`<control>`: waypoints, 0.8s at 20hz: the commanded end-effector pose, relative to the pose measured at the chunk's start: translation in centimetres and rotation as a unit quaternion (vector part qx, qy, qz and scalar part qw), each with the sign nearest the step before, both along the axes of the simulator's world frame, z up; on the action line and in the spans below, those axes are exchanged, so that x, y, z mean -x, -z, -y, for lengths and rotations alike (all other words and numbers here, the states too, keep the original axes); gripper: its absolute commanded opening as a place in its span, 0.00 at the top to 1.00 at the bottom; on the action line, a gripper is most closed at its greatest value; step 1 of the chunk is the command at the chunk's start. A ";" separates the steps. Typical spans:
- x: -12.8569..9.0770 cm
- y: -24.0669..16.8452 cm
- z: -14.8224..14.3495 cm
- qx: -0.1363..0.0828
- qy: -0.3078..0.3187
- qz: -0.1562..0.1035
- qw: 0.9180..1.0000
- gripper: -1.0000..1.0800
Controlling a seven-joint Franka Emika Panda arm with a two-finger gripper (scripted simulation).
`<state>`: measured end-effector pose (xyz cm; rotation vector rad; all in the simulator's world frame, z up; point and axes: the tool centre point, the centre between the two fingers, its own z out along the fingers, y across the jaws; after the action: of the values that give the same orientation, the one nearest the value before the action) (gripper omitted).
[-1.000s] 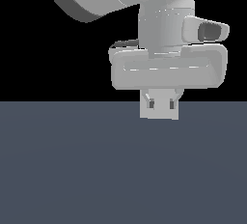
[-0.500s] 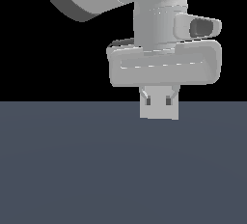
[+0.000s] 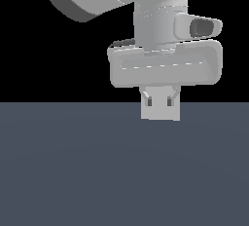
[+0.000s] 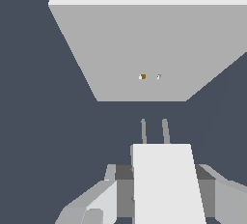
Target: Plug the charger into the wall socket.
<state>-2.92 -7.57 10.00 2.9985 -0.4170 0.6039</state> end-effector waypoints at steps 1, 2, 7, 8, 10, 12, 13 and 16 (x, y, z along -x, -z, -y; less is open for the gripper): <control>-0.2 0.0 0.1 0.000 0.000 0.000 1.000 1.00; -0.3 0.0 0.1 0.000 0.000 0.000 1.000 1.00; -1.6 0.0 0.5 0.001 0.000 0.000 1.000 1.00; -1.9 0.0 0.6 0.001 0.000 0.000 1.000 1.00; -2.7 0.0 0.8 0.001 0.000 0.000 1.000 1.00; -3.5 0.0 1.0 0.001 0.000 0.000 1.000 1.00; -3.8 0.0 1.1 0.001 0.000 0.000 1.000 1.00; -4.5 0.0 1.3 0.001 0.000 0.000 1.000 1.00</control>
<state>1.15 -8.76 10.02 2.9974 -0.4163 0.6034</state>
